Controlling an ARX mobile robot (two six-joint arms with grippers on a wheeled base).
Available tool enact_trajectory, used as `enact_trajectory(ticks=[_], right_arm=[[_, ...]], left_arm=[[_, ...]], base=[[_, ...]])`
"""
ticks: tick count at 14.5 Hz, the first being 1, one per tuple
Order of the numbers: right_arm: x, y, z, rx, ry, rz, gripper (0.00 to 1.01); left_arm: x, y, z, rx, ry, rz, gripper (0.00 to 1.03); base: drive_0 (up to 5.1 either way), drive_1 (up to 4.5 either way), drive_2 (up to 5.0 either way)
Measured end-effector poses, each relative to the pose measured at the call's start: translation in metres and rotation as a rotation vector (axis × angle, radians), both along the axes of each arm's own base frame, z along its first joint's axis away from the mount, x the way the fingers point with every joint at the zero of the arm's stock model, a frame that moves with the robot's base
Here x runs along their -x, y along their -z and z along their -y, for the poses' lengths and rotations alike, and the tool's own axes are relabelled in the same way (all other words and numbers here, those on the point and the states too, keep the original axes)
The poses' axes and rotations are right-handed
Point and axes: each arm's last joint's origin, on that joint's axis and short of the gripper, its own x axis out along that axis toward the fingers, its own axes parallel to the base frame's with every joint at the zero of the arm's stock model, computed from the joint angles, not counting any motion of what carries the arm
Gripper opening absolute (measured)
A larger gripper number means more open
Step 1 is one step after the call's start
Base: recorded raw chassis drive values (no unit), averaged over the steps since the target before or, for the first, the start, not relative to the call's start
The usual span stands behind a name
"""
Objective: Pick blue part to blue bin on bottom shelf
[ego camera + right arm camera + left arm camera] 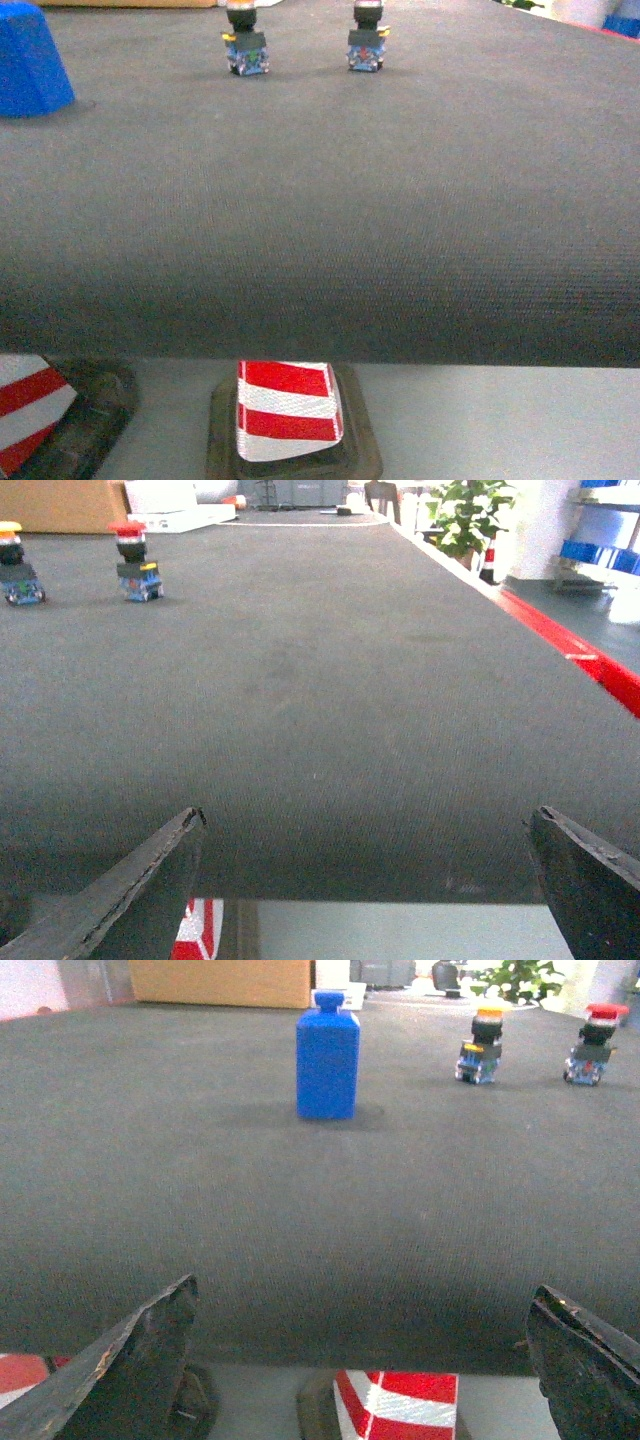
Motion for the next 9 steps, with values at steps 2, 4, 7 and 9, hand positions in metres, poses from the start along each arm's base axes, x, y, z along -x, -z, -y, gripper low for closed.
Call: enact_trajectory(ticks=[2, 4, 7, 9], right_arm=[[0.0, -0.0001, 0.0, 0.002, 0.0, 0.001, 0.98], [0.0, -0.0004, 0.0, 0.001, 0.0, 0.005, 0.98], [0.0, 0.0001, 0.0, 0.002, -0.001, -0.001, 0.98], [0.0, -0.0001, 0.0, 0.001, 0.0, 0.001, 0.98]], left_arm=[[0.0, -0.0001, 0.0, 0.0, -0.002, 0.001, 0.98], [0.0, -0.0004, 0.0, 0.0, 0.0, 0.004, 0.98], [0.0, 0.0002, 0.0, 0.0, 0.0, -0.003, 0.98], [0.0, -0.0002, 0.0, 0.0, 0.0, 0.001, 0.98]], base=[[0.0, 0.0, 0.0], [0.0, 0.0, 0.0], [0.0, 0.0, 0.0], [0.0, 0.0, 0.0]])
